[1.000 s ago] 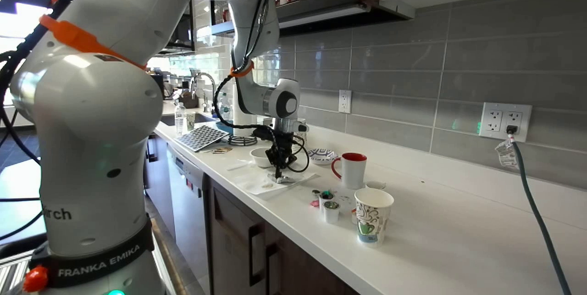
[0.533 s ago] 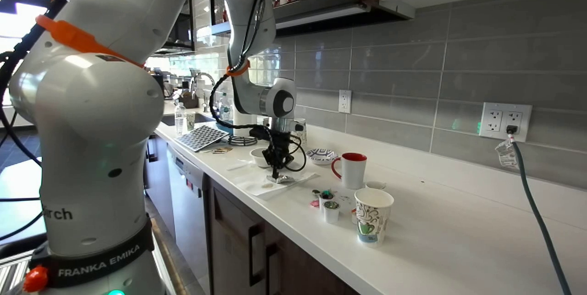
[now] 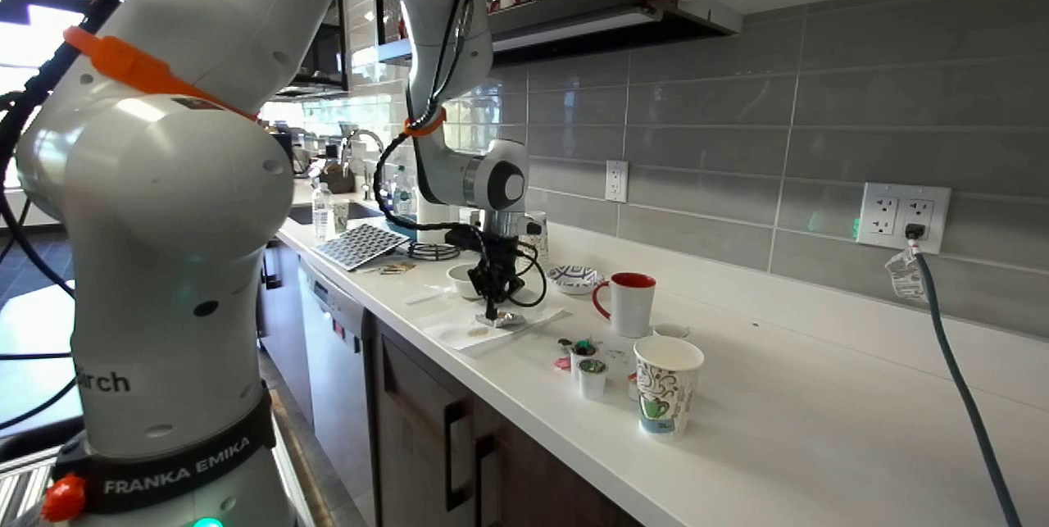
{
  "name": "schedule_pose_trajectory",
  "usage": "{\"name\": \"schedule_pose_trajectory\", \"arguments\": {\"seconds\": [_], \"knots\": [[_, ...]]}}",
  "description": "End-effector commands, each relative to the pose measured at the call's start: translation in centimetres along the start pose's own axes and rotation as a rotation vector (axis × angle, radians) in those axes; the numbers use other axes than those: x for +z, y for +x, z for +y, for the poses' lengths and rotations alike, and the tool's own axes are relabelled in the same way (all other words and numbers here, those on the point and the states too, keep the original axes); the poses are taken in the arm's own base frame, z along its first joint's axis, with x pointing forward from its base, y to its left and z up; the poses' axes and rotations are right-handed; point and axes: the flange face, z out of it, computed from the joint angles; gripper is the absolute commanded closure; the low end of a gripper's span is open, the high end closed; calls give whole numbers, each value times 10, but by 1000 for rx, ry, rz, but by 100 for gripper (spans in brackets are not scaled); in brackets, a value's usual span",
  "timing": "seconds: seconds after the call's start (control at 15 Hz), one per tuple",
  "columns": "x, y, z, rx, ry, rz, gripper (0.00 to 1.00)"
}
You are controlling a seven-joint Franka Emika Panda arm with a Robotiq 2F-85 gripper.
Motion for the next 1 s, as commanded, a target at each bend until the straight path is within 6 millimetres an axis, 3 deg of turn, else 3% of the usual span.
{"name": "schedule_pose_trajectory", "arguments": {"seconds": [0.0,0.4,0.93], "knots": [[12,0,0,-8,-1,-4,100],[40,7,10,5,-3,-29,100],[57,12,13,8,44,-57,100]]}}
